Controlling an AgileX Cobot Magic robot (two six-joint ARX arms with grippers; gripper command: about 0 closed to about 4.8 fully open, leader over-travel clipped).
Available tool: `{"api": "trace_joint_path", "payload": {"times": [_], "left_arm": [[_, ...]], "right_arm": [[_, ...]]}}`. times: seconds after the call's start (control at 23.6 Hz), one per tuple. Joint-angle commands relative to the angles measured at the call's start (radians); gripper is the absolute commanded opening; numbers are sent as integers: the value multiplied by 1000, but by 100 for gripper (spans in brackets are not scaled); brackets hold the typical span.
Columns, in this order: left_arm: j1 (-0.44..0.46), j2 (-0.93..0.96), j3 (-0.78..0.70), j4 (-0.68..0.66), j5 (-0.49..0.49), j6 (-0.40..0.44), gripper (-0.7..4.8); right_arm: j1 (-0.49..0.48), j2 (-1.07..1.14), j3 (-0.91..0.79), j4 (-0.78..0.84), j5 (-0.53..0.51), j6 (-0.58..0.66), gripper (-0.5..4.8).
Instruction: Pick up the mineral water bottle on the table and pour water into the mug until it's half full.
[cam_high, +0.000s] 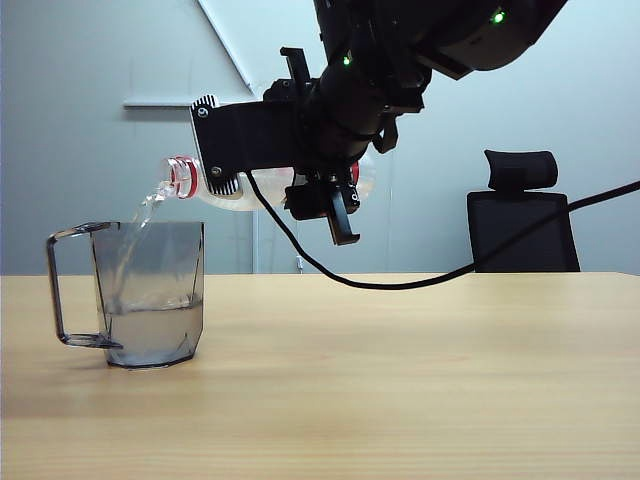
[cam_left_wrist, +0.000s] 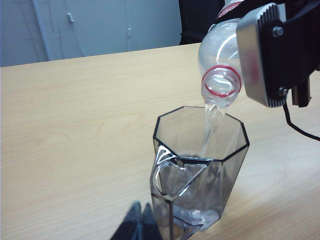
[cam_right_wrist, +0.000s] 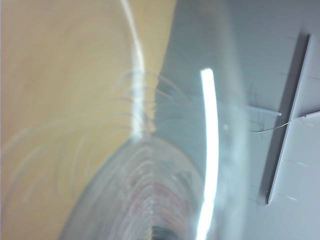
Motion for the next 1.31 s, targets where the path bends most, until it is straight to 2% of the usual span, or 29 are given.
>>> {"api": "trace_joint_path", "payload": {"times": [0.04,0.59,0.85,1.14,1.31], "left_arm": [[1,2,3,9,2,-3,-2],[1,2,3,9,2,-3,-2],[1,2,3,9,2,-3,-2],[1,2,3,8,2,-3,-2],[1,2,3,9,2,-3,-2]], "right_arm": [[2,-14,11,48,5,1,260],[5,-14,11,39,11,53,259],[10,-14,11,27,68,230,259],[54,-21,11,9,69,449,260],[77,-47,11,3,117,670,260]]}}
